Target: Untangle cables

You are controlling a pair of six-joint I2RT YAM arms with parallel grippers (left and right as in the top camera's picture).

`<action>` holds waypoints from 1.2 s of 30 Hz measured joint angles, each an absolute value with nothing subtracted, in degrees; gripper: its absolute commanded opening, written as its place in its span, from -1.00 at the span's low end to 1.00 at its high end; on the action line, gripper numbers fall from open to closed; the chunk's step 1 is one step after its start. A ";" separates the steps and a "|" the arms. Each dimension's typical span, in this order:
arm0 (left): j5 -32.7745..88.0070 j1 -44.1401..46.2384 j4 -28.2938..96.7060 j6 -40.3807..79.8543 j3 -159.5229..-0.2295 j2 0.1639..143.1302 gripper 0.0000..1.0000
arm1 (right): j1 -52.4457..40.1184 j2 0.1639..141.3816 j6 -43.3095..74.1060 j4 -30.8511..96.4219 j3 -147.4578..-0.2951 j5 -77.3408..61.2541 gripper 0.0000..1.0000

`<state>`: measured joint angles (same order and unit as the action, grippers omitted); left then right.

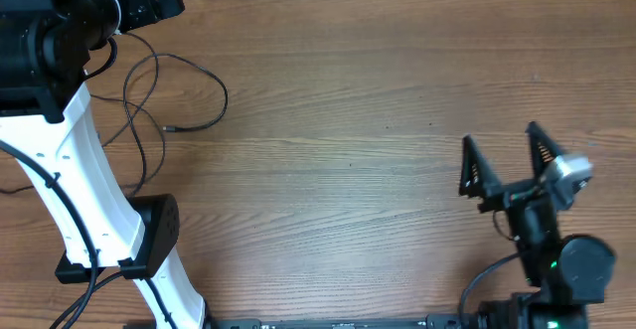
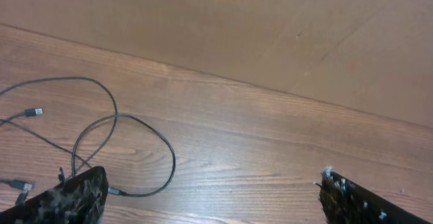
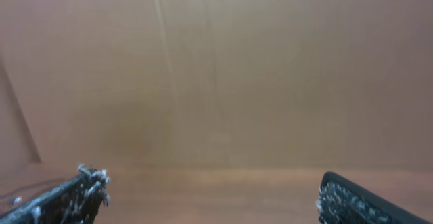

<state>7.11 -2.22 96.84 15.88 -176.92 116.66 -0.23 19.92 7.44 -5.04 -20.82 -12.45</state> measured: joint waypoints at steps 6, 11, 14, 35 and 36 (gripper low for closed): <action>7.11 -2.22 96.88 15.88 -176.92 116.68 0.99 | -3.03 9.56 7.44 -12.86 -5.65 -9.47 1.00; 7.11 -2.22 96.86 15.88 -176.92 116.68 0.99 | -3.11 4.23 7.42 -12.36 -1.56 -8.19 1.00; 7.11 -2.22 96.86 15.88 -176.92 116.68 0.99 | -3.16 2.07 7.46 -7.07 -1.06 -7.94 1.00; 7.11 -2.22 96.88 15.88 -176.92 116.68 0.99 | -3.14 0.73 7.44 4.40 -1.06 -7.55 1.00; 7.11 -2.22 96.88 15.88 -176.92 116.68 0.99 | -3.16 0.73 7.44 4.38 -1.06 -7.55 1.00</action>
<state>7.11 -2.22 96.88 15.88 -176.92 116.68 -3.16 0.73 7.44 4.38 -1.06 -7.55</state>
